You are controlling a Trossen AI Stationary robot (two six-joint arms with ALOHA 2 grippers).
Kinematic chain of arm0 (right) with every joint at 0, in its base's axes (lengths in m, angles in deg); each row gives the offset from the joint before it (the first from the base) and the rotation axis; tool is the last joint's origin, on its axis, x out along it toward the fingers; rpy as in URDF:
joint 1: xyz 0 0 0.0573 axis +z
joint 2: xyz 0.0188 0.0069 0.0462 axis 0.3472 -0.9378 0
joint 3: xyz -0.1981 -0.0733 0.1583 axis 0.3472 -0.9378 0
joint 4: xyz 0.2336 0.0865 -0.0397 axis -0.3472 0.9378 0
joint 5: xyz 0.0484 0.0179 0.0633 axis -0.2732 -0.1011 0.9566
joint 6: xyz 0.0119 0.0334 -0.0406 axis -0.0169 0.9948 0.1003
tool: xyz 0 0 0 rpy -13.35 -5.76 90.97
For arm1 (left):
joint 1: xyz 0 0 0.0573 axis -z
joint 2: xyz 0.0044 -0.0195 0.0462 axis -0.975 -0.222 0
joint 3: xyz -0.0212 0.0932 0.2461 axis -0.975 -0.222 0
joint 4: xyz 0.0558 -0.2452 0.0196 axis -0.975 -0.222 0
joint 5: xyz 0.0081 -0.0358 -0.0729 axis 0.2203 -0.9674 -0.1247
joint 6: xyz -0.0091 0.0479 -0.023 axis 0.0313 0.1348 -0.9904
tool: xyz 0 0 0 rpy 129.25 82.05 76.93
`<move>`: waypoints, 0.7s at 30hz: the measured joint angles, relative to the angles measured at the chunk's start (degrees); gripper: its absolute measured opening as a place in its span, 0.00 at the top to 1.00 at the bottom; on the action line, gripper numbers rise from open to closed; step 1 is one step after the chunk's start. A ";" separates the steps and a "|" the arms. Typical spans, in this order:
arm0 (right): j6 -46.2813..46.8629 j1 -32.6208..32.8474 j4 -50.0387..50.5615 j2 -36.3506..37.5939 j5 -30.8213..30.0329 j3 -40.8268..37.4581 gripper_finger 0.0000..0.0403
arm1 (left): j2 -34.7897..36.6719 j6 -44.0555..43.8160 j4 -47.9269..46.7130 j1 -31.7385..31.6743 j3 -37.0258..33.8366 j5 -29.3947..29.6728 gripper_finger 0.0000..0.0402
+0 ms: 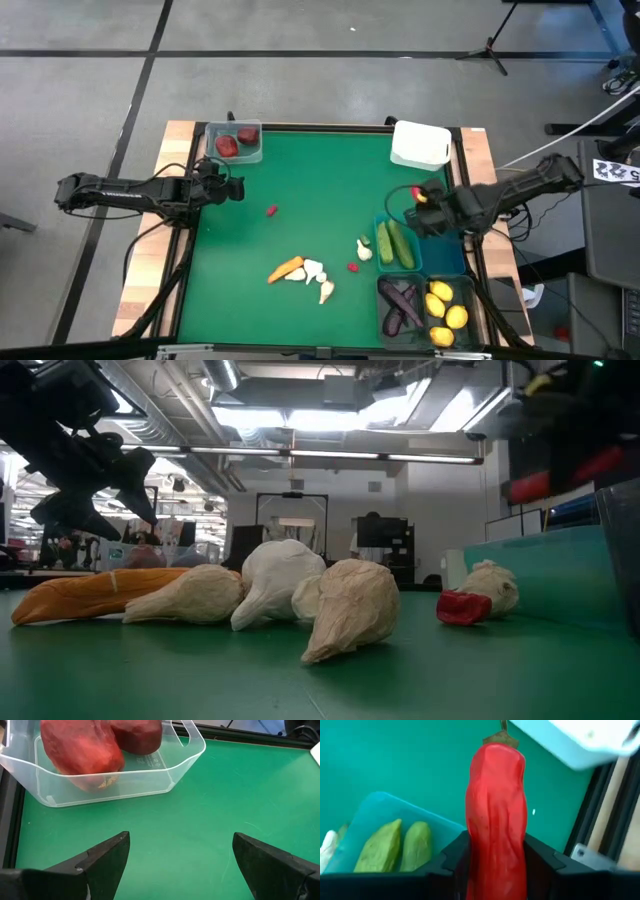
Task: Sort produce into baskets
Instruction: Put the red pepper into the blue bin
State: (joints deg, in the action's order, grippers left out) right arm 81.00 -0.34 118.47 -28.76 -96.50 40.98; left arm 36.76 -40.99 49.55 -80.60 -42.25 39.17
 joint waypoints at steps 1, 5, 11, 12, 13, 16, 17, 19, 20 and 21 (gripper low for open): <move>2.74 1.32 -0.19 0.39 0.02 -1.36 0.66 | 0.00 -0.24 0.00 0.00 0.00 0.00 0.14; 11.76 7.07 -2.45 -0.20 2.49 -5.14 0.66 | 0.00 -0.98 -0.02 0.00 0.00 0.00 0.14; 22.66 17.11 -3.73 -1.79 7.42 -6.79 0.66 | 0.00 -1.11 0.00 0.01 0.00 0.00 0.14; 24.67 18.90 -3.60 -1.79 7.93 -6.79 0.66 | 0.00 -1.11 -0.02 -0.02 0.00 0.02 0.14; 26.80 20.68 -3.54 -1.76 8.19 -6.79 0.66 | 0.00 -1.11 -0.02 -0.02 0.00 0.00 0.14; 32.61 25.62 -3.42 -1.75 8.30 -6.79 0.66 | 0.00 -1.11 -0.02 -0.02 0.00 0.02 0.14; 34.47 27.08 -3.20 -1.75 8.28 -6.79 0.66 | 0.00 -1.11 -0.02 -0.02 0.00 0.02 0.14; 37.78 29.34 -3.11 -1.82 8.28 -7.13 0.66 | 0.00 -1.11 -0.02 0.00 0.00 0.02 0.14; 39.50 30.08 -2.98 -2.05 8.30 -7.54 0.66 | 0.00 -1.11 -0.02 -0.02 0.00 0.02 0.14; 41.01 30.76 -2.83 -2.28 8.32 -8.13 0.66 | 0.00 -1.11 0.00 0.01 0.00 0.02 0.14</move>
State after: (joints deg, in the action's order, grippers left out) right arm 122.01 30.42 115.64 -31.04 -88.19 32.85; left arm 36.76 -42.09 49.55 -80.59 -42.25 39.19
